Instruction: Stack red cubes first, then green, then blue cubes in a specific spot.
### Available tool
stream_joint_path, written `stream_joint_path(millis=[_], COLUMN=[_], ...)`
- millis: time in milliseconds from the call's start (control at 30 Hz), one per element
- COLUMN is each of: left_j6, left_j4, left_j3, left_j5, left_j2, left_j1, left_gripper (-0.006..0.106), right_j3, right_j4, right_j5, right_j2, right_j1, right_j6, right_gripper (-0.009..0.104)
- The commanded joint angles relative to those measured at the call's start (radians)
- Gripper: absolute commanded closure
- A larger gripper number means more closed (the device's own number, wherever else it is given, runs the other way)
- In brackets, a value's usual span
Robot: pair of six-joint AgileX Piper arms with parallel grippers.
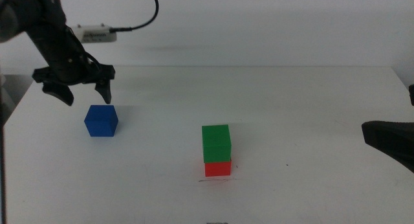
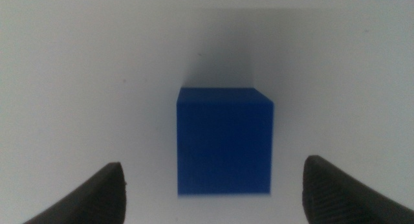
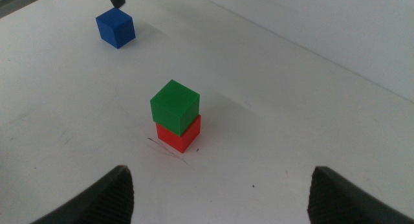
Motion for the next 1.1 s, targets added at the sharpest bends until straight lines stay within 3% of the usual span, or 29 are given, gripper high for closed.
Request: stream_joint_path(millis=[0, 400, 500, 633, 800, 900, 1067], left_j6=[0.006, 0.013, 0.037, 0.036, -0.035, -0.099, -0.211], left_j4=[-0.01, -0.037, -0.045, -0.043, -0.043, -0.023, 0.072], left_j3=[-0.06, -0.06, -0.059, -0.059, -0.058, -0.055, -0.055], left_j5=[0.008, -0.033, -0.047, -0.047, 0.036, 0.085, 0.183], left_j2=[-0.014, 0.1, 0.108, 0.106, 0.06, -0.01, -0.147], left_j1=[-0.006, -0.006, -0.006, -0.002, 0.001, -0.014, -0.112], left_gripper=[0.007, 0.007, 0.012, 0.033, 0.08, 0.103, 0.102], right_j3=[-0.025, -0.025, -0.025, -0.025, -0.025, -0.025, -0.025], right_j4=[-0.016, -0.016, -0.016, -0.016, -0.016, -0.016, -0.016], right_j5=[-0.067, -0.067, -0.067, -0.067, -0.067, -0.067, -0.067], right_j2=[-0.002, -0.002, -0.002, -0.002, -0.002, -0.002, -0.002], right_j1=[-0.008, -0.008, -0.008, -0.008, -0.008, -0.008, -0.008], right_j6=[-0.008, -0.008, -0.008, -0.008, -0.008, -0.008, -0.008], right_gripper=[0.002, 0.002, 0.002, 0.002, 0.002, 0.002, 0.002])
